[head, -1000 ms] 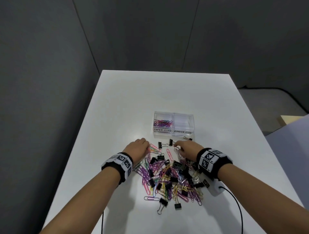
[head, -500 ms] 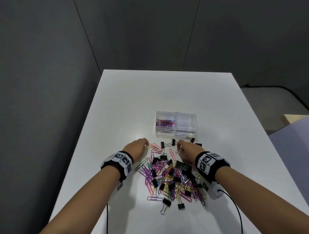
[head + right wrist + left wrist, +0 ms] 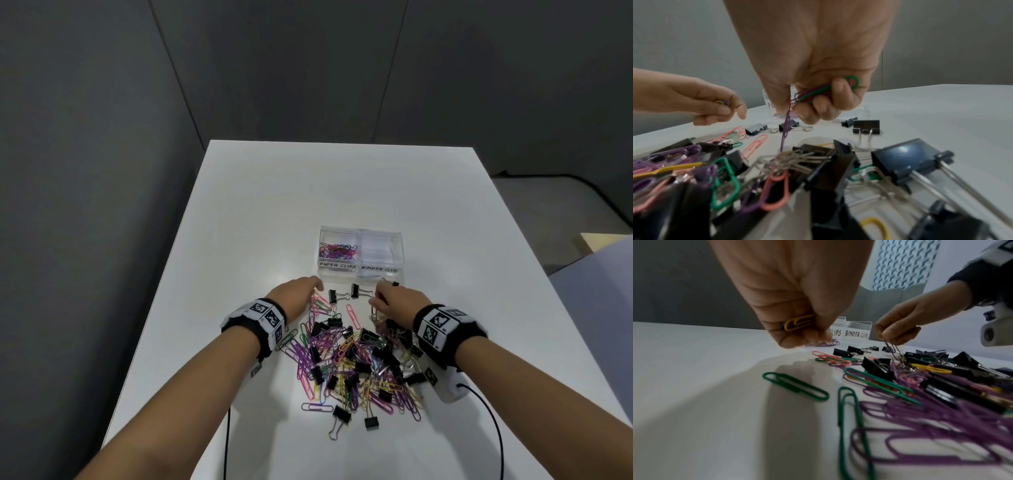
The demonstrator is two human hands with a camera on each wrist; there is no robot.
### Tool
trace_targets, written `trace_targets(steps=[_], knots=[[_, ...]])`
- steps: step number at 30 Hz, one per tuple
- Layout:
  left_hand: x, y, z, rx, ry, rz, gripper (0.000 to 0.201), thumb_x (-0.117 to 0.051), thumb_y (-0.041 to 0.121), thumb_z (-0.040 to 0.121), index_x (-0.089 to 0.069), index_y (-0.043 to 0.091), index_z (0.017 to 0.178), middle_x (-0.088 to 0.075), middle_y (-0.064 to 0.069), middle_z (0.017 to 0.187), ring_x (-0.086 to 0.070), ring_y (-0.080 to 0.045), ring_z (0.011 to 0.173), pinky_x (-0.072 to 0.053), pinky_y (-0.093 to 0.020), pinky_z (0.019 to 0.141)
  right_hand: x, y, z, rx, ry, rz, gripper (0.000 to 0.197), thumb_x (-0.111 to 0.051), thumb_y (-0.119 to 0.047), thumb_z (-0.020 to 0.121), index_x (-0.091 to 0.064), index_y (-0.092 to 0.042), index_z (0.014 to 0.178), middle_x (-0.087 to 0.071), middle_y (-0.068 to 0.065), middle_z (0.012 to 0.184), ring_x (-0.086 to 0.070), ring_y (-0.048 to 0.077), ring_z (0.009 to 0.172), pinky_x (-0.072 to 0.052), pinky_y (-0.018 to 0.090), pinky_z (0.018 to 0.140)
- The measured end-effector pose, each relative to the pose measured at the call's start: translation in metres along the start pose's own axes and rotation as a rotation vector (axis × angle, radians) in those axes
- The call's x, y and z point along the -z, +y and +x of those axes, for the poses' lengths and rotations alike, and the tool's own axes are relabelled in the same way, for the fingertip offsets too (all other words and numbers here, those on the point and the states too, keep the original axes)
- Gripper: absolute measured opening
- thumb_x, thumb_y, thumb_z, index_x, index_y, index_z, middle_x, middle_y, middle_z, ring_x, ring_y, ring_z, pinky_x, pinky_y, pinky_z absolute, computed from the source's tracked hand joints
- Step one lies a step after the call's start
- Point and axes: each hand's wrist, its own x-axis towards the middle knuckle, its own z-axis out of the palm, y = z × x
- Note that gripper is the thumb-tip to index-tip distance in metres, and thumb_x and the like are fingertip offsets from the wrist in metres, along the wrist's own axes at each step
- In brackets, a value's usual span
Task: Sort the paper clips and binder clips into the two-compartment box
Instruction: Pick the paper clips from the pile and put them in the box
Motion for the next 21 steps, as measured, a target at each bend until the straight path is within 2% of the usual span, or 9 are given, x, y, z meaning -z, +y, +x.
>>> trace_targets(steps=[3,7,9,11,13,16,19,21], knots=[[0.001,0.002,0.002,-0.047,-0.01,0.072,0.041,-0.044,0.019,0.094,-0.038,0.019,0.134,-0.051,-0.007,0.132,-0.055,-0.023,0.111,-0.044,-0.033,0.091,0.004,0.001,-0.005,0.001,0.011,-0.056,0.025,-0.039,-0.042,0.095,-0.041,-0.018,0.091,-0.049,-0.003,0.078,-0.049,0.019,0.073,-0.037,0.028,0.066],[-0.001,-0.001,0.009,-0.089,-0.08,0.243,0.046,-0.056,0.033,0.089,-0.042,0.018,0.131,-0.049,-0.007,0.127,-0.053,-0.025,0.112,-0.045,-0.036,0.092,0.006,0.003,-0.005,-0.057,-0.013,-0.051,0.045,-0.051,-0.057,0.084,-0.048,-0.018,0.106,-0.052,-0.004,0.087,-0.055,0.019,0.082,-0.038,0.027,0.069],[-0.003,0.001,0.012,-0.081,-0.061,0.236,0.039,-0.057,0.035,0.089,-0.048,0.018,0.123,-0.049,-0.007,0.123,-0.053,-0.025,0.11,-0.044,-0.034,0.09,0.001,0.0,-0.001,-0.086,-0.01,0.012,0.042,-0.054,-0.053,0.085,-0.05,-0.018,0.108,-0.059,-0.003,0.098,-0.059,0.02,0.093,-0.041,0.028,0.072],[-0.004,0.003,0.013,-0.084,-0.043,0.226,0.03,-0.056,0.034,0.09,-0.053,0.016,0.114,-0.049,-0.007,0.12,-0.053,-0.025,0.107,-0.043,-0.032,0.086,-0.005,-0.005,0.002,-0.088,0.001,0.057,0.026,-0.05,-0.04,0.09,-0.053,-0.017,0.102,-0.062,0.001,0.107,-0.06,0.021,0.097,-0.043,0.03,0.076],[-0.006,0.003,0.013,-0.086,-0.045,0.231,0.026,-0.053,0.032,0.092,-0.055,0.013,0.108,-0.049,-0.007,0.118,-0.052,-0.025,0.106,-0.041,-0.031,0.084,-0.009,-0.008,0.004,-0.083,0.048,0.103,0.014,-0.043,-0.031,0.093,-0.049,-0.018,0.09,-0.063,0.004,0.104,-0.06,0.024,0.093,-0.044,0.032,0.076],[-0.008,0.0,0.012,-0.082,-0.052,0.221,0.023,-0.049,0.03,0.094,-0.055,0.01,0.104,-0.053,-0.008,0.116,-0.053,-0.025,0.105,-0.042,-0.032,0.083,-0.004,-0.006,0.002,-0.062,0.12,0.122,0.013,-0.039,-0.025,0.093,-0.044,-0.017,0.084,-0.06,0.005,0.087,-0.055,0.024,0.077,-0.038,0.028,0.064],[-0.008,-0.003,0.01,-0.048,-0.04,0.162,0.019,-0.046,0.025,0.096,-0.055,0.011,0.105,-0.059,-0.008,0.114,-0.056,-0.024,0.104,-0.043,-0.031,0.083,0.007,0.004,-0.001,-0.05,0.117,0.118,0.018,-0.035,-0.019,0.095,-0.052,-0.015,0.099,-0.062,0.007,0.088,-0.051,0.022,0.073,-0.036,0.028,0.063],[-0.006,-0.004,0.007,-0.013,-0.046,0.13,0.021,-0.044,0.021,0.097,-0.053,0.01,0.111,-0.059,-0.009,0.117,-0.055,-0.025,0.107,-0.043,-0.032,0.087,0.01,0.012,-0.002,-0.05,0.073,0.115,0.025,-0.033,-0.018,0.096,-0.05,-0.018,0.114,-0.058,0.001,0.078,-0.049,0.019,0.066,-0.036,0.028,0.057]])
